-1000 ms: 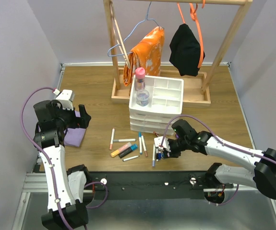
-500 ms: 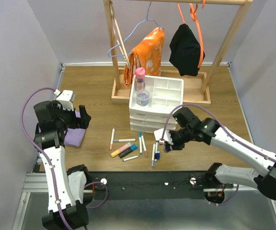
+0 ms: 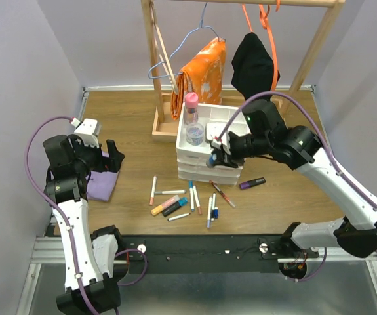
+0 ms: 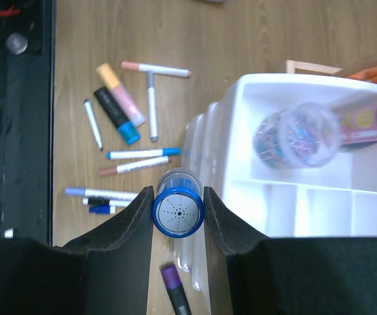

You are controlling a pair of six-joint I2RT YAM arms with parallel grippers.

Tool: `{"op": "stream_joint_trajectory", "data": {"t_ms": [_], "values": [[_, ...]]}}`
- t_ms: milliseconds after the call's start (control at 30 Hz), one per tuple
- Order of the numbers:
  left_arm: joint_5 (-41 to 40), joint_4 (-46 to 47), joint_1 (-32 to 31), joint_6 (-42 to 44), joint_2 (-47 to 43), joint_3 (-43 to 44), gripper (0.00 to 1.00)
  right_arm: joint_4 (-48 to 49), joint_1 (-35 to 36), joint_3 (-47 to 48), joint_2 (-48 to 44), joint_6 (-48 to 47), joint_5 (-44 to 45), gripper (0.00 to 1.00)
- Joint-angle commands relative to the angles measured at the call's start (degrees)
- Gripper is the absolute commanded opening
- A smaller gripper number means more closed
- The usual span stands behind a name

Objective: Sort the stationery into containers
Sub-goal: Place the stationery in the storage box.

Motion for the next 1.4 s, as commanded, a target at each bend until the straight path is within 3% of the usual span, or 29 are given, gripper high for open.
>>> {"op": "stream_joint_trajectory", "data": {"t_ms": [0, 100, 500, 1033, 1100, 1133, 1267, 1367], "values": [[2.7, 1.7, -0.2, -1.8, -1.4, 0.3, 0.99, 6.3, 0.1, 5.5, 4.3, 10.5, 7.0, 0.01], [2.9, 2.4, -0.2, -2.9, -2.1, 0.1, 0.99, 7.4, -0.1, 7.1, 6.5, 11.0, 12.1, 0.01], [1.7, 2.0, -0.2, -3.5, -6.7, -3.5, 0.99, 7.3, -1.1, 6.8, 8.5, 10.8, 17.1, 0.01], [1.4, 1.8, -0.2, -3.5, -6.0, -3.3, 0.99, 6.4, -5.8, 4.3, 11.5, 10.3, 11.5, 0.01], [1.4, 2.1, -0.2, -3.5, -6.0, -3.4, 0.99, 5.0, -5.8, 5.3, 12.3, 10.2, 11.2, 0.08], [1.4, 2.0, -0.2, -3.5, -5.9, -3.4, 0.99, 4.6, -5.8, 5.7, 12.7, 10.2, 11.1, 0.19], [1.4, 2.2, -0.2, -3.5, -5.9, -3.6, 0.99, 3.9, -5.7, 6.4, 12.0, 10.4, 10.6, 0.44], [1.6, 2.5, -0.2, -3.5, -5.8, -3.7, 0.99, 3.5, -5.8, 7.0, 11.2, 10.3, 10.9, 0.52]]}}
